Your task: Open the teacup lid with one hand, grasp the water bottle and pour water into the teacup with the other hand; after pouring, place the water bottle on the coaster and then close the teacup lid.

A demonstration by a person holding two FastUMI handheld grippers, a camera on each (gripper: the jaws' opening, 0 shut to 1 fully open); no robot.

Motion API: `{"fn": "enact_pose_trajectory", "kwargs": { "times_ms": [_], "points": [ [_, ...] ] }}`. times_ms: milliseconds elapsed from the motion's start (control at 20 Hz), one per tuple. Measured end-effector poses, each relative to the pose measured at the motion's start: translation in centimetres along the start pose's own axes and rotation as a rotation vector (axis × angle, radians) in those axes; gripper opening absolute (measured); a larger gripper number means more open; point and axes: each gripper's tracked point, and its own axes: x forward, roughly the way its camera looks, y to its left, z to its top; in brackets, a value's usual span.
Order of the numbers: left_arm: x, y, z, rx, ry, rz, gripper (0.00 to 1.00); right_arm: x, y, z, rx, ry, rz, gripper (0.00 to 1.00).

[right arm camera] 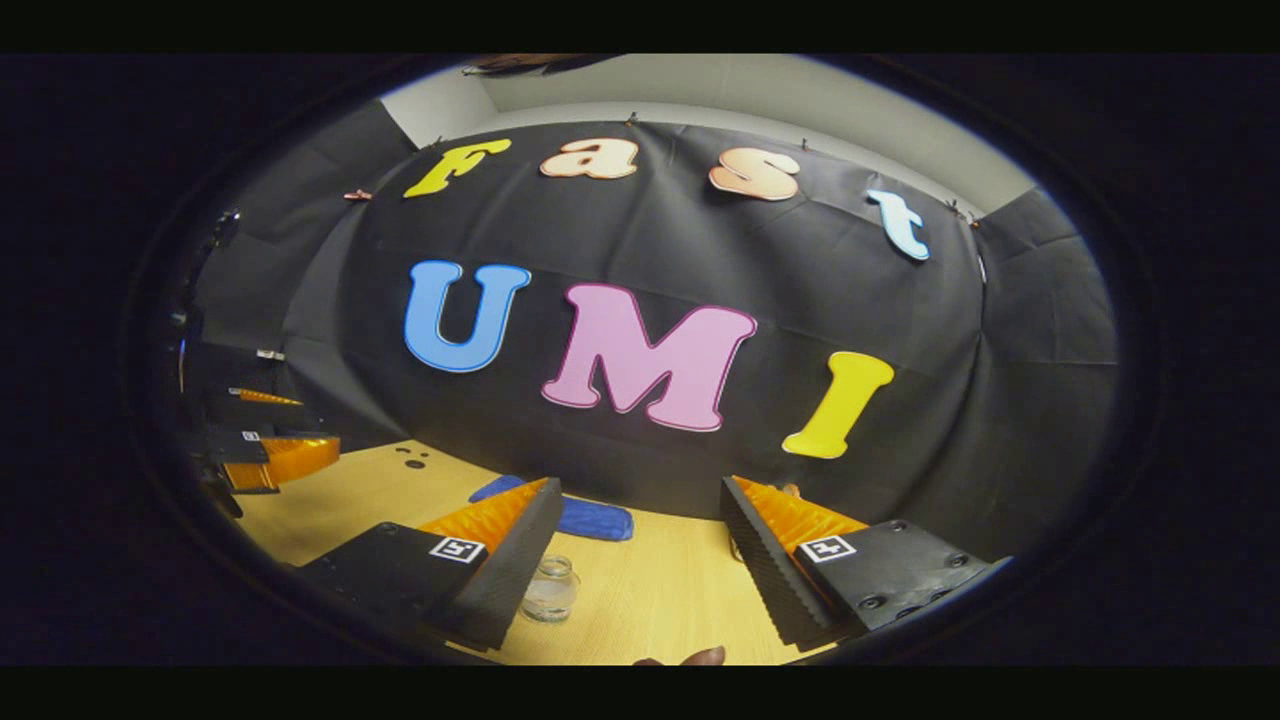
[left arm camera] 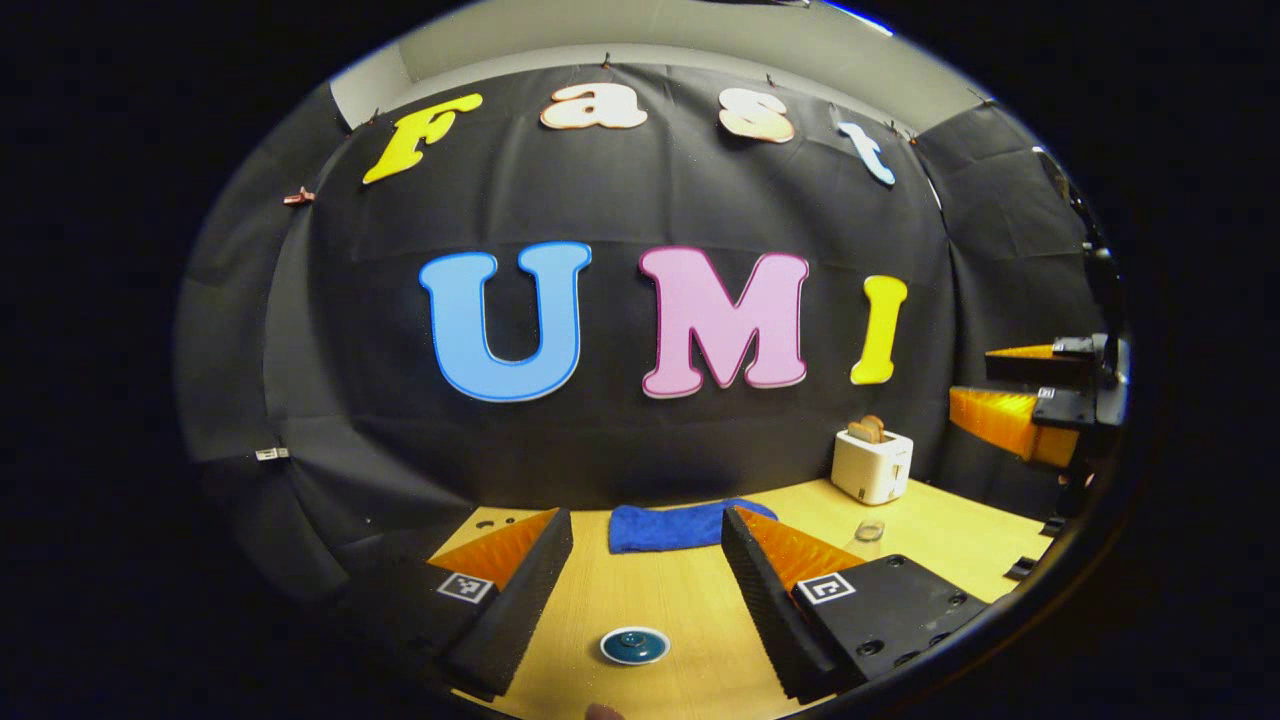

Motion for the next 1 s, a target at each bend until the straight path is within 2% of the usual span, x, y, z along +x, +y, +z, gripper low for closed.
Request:
{"fn": "enact_pose_trajectory", "kwargs": {
  "times_ms": [200,450,550,800,900,1000],
  "points": [
    [2.3,0.1,-7.0,0.027,0.092,0.007,0.93,0.8,0.8,-3.1,0.007,0.066,0.005,0.96],
    [5.4,0.5,-15.3,0.014,0.185,0.013,0.84,0.6,1.5,-5.6,-0.003,0.125,0.005,0.98],
    [6.5,0.8,-17.8,0.016,0.215,0.03,0.84,0.4,1.9,-6.9,-0.011,0.158,0.014,0.98],
    [8.4,0.8,-21.3,0.036,0.25,0.02,0.8,0.0,2.5,-10.0,-0.018,0.232,0.017,0.98],
    [8.8,0.8,-22.2,0.04,0.262,0.014,0.74,-0.1,2.7,-10.8,-0.017,0.253,0.019,0.98],
    [9.2,0.7,-22.9,0.038,0.28,0.011,0.63,-0.2,3.0,-10.9,-0.018,0.259,0.021,0.98]
  ]
}}
